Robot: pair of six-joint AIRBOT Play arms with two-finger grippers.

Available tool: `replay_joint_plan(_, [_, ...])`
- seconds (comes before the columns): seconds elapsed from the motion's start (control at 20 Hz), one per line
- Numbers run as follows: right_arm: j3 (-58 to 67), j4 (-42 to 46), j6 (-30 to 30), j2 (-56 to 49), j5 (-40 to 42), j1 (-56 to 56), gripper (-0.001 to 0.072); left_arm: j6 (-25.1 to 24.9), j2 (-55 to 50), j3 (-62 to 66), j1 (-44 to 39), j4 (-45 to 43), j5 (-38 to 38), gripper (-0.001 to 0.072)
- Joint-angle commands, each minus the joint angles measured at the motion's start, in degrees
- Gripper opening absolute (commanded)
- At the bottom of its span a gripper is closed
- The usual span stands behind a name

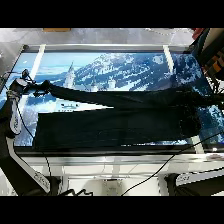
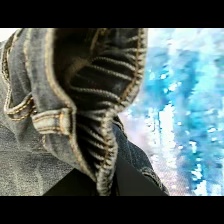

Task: Fold the clothes and pants, and hang the long-sleeved shirts on hangers.

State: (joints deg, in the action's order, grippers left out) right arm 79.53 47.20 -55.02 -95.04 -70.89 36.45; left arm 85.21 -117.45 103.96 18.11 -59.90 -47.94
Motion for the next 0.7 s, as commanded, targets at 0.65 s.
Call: replay_joint_plan(0.65, [0.0,-0.9,0.0,0.0,0.0,-0.1,0.0044,-2.1,3.6,11.2,-0.4,-0.1,-4.8,0.0025])
